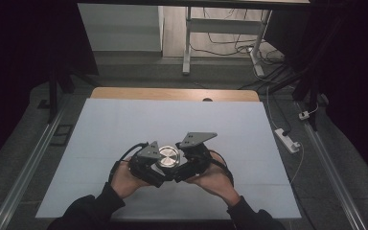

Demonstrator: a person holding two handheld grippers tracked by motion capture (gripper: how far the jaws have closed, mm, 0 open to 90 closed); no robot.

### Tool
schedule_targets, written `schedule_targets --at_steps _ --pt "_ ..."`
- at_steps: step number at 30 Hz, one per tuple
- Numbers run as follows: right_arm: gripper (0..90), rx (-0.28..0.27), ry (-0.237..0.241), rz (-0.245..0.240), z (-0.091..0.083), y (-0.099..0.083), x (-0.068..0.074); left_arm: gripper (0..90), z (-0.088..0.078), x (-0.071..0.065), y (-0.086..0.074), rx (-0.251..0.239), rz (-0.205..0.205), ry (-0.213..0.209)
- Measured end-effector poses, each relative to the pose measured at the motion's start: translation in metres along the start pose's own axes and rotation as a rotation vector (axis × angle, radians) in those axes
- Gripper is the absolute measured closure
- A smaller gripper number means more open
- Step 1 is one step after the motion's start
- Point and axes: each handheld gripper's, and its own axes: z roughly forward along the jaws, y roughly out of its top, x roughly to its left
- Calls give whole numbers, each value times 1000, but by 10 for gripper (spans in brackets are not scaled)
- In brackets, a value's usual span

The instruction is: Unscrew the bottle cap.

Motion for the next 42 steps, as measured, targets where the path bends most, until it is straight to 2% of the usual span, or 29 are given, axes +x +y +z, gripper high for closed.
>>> schedule_targets --at_steps 2,4,5,7,8,11,15,17,18,19,21,22,23,24,26,27,28,29,30,31,33,35,37,38,40,42 --pt "157 1 -31 -21 4 -1 5 154 0 -2 1 -5 8 -12" --pt "184 -16 -33 -37 3 -1 8 154 -1 -2 1 -20 4 -26" --pt "187 -20 -29 -44 2 -1 8 154 -2 -2 1 -22 17 -44" --pt "190 -24 9 -50 -1 0 7 154 -4 0 1 -29 40 -90" --pt "190 -29 37 -54 -2 0 6 154 -5 0 0 -36 48 -117" --pt "191 -23 139 -90 -7 0 3 154 -8 -1 1 -38 103 -196" --pt "189 -15 276 -165 -13 0 0 154 -8 -5 1 -47 171 -293" --pt "187 -14 347 -202 -14 -2 -2 154 -5 -8 1 -49 193 -319" --pt "186 -18 367 -224 -15 -3 -3 154 -4 -8 1 -48 188 -318" --pt "183 -25 368 -239 -15 -5 -4 154 -3 -8 1 -46 185 -312" --pt "162 -23 351 -217 -14 -7 -6 154 -3 -5 0 -48 160 -280" --pt "122 -19 318 -195 -14 -6 -7 154 -3 -5 0 -48 160 -280" --pt "86 -18 287 -179 -15 -5 -8 154 -4 -3 0 -52 142 -258" --pt "67 -15 255 -157 -17 -4 -10 154 -7 2 -1 -59 100 -195" --pt "17 -18 205 -94 -21 -1 -13 154 -8 5 -2 -64 45 -110" --pt "17 -18 186 -59 -22 0 -14 154 -8 5 -2 -64 45 -110" --pt "17 -8 138 -35 -23 1 -14 154 -8 7 -3 -56 3 -39" --pt "19 0 85 -30 -22 2 -12 154 -8 7 -3 -49 -10 -12" --pt "35 5 41 -31 -21 3 -10 154 -7 7 -3 -45 -19 -2" --pt "39 13 3 -20 -18 3 -7 154 -5 6 -3 -39 -23 7" --pt "57 -9 -33 -13 -13 3 -1 154 -3 2 -1 -23 -12 15" --pt "75 -25 -33 -7 -8 3 4 154 -1 -3 1 -15 10 18" --pt "152 -18 -54 -22 -5 2 8 154 -1 -6 3 -17 26 5" --pt "178 -15 -45 -35 -4 2 10 154 -1 -6 3 -17 26 5" --pt "183 -8 -40 -55 -6 2 12 154 -2 -6 3 -21 45 -36" --pt "184 5 10 -63 -9 3 10 154 -3 -5 3 -30 68 -95"
